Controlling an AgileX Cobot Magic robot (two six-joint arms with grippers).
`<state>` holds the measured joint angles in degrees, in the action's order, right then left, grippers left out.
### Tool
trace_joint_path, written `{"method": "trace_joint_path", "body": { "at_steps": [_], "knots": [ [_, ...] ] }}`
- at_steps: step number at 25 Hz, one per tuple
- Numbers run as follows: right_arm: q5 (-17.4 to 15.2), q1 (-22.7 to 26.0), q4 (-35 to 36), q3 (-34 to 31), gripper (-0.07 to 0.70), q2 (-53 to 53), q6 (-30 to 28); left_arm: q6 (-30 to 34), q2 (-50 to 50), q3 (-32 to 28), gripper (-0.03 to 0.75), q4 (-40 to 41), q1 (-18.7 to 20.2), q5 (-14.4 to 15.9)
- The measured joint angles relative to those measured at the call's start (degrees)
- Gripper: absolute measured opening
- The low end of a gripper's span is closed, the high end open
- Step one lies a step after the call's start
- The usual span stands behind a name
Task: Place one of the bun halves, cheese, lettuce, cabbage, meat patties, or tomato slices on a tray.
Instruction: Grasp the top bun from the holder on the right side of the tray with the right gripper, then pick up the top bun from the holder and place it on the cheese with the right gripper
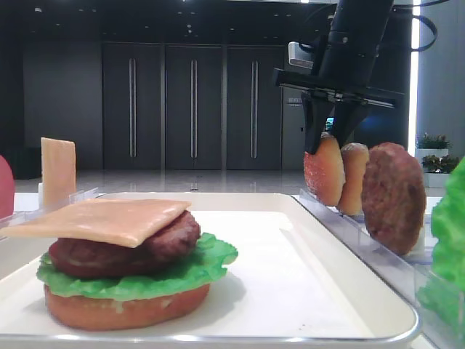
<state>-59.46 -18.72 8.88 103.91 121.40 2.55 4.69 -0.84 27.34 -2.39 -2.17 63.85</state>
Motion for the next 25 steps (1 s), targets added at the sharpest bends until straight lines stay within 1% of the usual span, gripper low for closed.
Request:
{"method": "trace_joint_path", "body": {
  "at_steps": [7,13,15,18,22,25],
  "knots": [
    [-0.7,-0.1,-0.3,0.0,0.203,-1.0,0.0,0.0,0.0,0.0,0.081,0.0,0.0,0.0],
    [-2.6,-0.2,-0.3,0.0,0.202,-7.7,0.0,0.0,0.0,0.0,0.031,0.0,0.0,0.0],
    [-3.6,-0.3,-0.6,0.0,0.195,-10.7,0.0,0.0,0.0,0.0,0.011,0.0,0.0,0.0],
    [-5.6,-0.5,-0.7,0.0,0.194,-14.6,0.1,0.0,0.0,0.0,0.001,0.0,0.0,0.0],
    [-9.7,-0.6,-1.6,0.0,0.194,-18.4,0.2,0.0,0.0,0.0,-0.001,0.0,0.0,0.0],
    [-10.5,-0.6,-2.7,0.0,0.194,-19.4,0.2,0.0,0.0,0.0,-0.001,0.0,0.0,0.0]
  ]
}}
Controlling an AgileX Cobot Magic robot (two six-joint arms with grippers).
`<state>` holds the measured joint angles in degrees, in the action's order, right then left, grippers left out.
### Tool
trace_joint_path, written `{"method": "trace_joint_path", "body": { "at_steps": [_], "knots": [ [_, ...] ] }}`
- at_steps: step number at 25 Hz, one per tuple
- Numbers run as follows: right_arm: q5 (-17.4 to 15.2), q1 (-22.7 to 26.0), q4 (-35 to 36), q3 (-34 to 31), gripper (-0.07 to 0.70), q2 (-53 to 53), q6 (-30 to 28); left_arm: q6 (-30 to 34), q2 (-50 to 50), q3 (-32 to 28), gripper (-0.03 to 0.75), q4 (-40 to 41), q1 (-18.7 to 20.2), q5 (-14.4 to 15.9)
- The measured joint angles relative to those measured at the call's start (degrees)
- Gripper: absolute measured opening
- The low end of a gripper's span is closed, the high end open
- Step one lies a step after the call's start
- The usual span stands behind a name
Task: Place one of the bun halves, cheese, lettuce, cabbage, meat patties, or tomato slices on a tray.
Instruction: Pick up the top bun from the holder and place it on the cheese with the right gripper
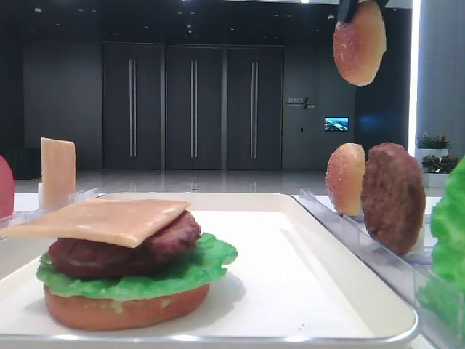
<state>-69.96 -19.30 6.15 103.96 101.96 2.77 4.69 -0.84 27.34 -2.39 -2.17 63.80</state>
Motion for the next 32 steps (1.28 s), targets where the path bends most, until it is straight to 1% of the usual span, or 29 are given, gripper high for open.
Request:
{"method": "trace_joint_path", "body": {
  "at_steps": [6,8,10,15,19,22,26,29,32],
  "knots": [
    [-0.2,0.0,-0.4,-0.2,0.192,-2.5,1.4,0.0,0.0,0.0,-0.001,0.0,0.0,0.0],
    [0.1,0.0,-0.4,-1.9,0.192,-5.4,1.6,0.0,0.0,0.0,-0.001,0.0,0.0,0.0],
    [0.2,0.0,-0.9,-6.2,0.192,-9.4,2.4,0.0,0.0,0.0,-0.001,0.0,0.0,0.0],
    [-0.1,0.0,-3.0,-24.4,0.192,-24.1,6.7,0.0,0.0,0.0,-0.001,0.0,0.0,0.0],
    [-0.6,0.0,-3.0,-35.9,0.191,-36.8,10.2,0.0,0.0,0.0,-0.001,0.0,0.0,0.0],
    [-0.6,0.0,-3.0,-41.6,0.191,-45.2,12.2,0.0,0.0,0.0,-0.001,0.0,0.0,0.0],
    [-0.6,0.0,-3.0,-46.7,0.191,-51.7,13.1,0.0,0.0,0.0,-0.001,0.0,0.0,0.0],
    [-0.8,0.0,-3.0,-48.9,0.191,-55.7,13.2,0.0,0.0,0.0,-0.001,0.0,0.0,0.0],
    [-0.7,0.0,-1.1,-50.2,0.191,-56.0,12.8,0.0,0.0,0.0,-0.001,0.0,0.0,0.0]
  ]
}}
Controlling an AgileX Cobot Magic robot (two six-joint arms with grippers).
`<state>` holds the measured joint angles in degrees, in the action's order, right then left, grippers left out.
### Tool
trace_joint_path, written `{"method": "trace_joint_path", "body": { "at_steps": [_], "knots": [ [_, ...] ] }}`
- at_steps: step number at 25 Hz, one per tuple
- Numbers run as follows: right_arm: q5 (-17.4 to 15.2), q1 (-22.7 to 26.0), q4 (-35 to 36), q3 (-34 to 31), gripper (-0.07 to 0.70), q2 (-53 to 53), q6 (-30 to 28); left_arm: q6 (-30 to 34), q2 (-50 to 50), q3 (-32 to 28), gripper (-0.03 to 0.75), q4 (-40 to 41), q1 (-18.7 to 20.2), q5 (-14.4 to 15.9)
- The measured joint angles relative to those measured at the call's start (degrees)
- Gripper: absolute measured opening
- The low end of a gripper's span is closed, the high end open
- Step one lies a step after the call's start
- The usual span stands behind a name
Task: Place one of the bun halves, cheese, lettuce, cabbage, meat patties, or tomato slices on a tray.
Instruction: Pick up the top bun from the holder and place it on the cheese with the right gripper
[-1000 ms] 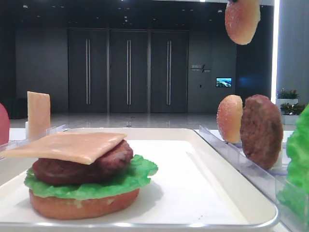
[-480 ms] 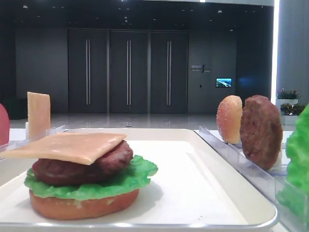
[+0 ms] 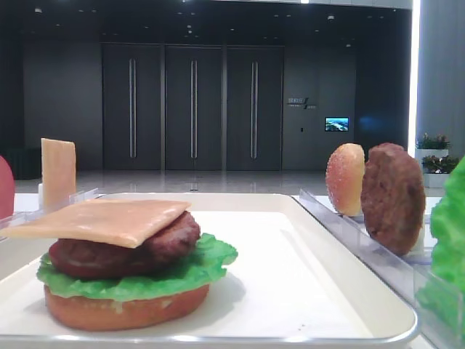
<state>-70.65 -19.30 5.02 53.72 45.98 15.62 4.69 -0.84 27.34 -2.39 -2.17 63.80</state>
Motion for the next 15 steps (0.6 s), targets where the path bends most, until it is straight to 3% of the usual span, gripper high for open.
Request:
{"method": "trace_joint_path", "body": {
  "at_steps": [5,11,15],
  "knots": [
    [0.5,0.0,13.9,-3.2,0.191,0.1,-6.3,0.0,0.0,0.0,-0.001,0.0,0.0,0.0],
    [8.5,0.0,37.6,-8.2,0.191,3.5,-20.5,0.0,0.0,0.0,-0.001,0.0,0.0,0.0],
    [11.0,0.0,50.0,-10.0,0.191,9.5,-31.7,0.0,0.0,0.0,-0.001,0.0,0.0,0.0]
  ]
}}
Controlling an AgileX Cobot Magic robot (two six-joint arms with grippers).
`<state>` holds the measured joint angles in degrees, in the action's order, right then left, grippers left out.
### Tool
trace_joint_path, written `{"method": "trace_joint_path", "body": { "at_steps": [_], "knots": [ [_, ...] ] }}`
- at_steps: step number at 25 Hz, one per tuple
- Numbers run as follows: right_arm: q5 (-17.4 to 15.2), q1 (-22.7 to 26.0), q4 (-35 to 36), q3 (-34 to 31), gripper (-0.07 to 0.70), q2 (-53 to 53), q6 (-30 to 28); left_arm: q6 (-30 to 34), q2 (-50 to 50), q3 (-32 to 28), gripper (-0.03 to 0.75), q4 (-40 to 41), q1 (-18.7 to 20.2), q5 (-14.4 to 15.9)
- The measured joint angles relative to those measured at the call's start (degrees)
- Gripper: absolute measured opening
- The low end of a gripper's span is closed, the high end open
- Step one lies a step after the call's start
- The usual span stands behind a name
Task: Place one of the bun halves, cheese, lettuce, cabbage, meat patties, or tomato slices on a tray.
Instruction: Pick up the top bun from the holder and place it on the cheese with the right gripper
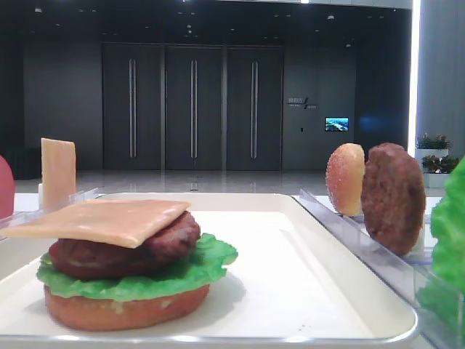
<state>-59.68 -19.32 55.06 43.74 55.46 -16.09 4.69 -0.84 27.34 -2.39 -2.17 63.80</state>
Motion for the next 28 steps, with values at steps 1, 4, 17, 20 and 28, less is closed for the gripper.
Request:
{"method": "trace_joint_path", "body": {
  "at_steps": [1,4,17,20,28],
  "knots": [
    [0.5,0.0,3.7,-0.2,0.191,2.0,-3.3,0.0,0.0,0.0,-0.001,0.0,0.0,0.0],
    [2.9,-0.8,13.8,-0.4,0.191,7.9,-12.5,0.0,0.0,0.0,-0.001,0.0,0.0,0.0],
    [9.5,-16.8,41.5,-0.4,0.19,33.9,-39.7,0.2,0.0,0.0,-0.001,0.0,0.0,0.0],
    [8.9,-17.1,45.6,-0.4,0.19,37.5,-43.6,0.2,0.0,0.0,-0.001,0.0,0.0,0.0],
    [9.9,-17.1,48.0,1.1,0.19,41.1,-47.5,0.3,0.0,0.0,-0.001,0.0,0.0,0.0]
  ]
}}
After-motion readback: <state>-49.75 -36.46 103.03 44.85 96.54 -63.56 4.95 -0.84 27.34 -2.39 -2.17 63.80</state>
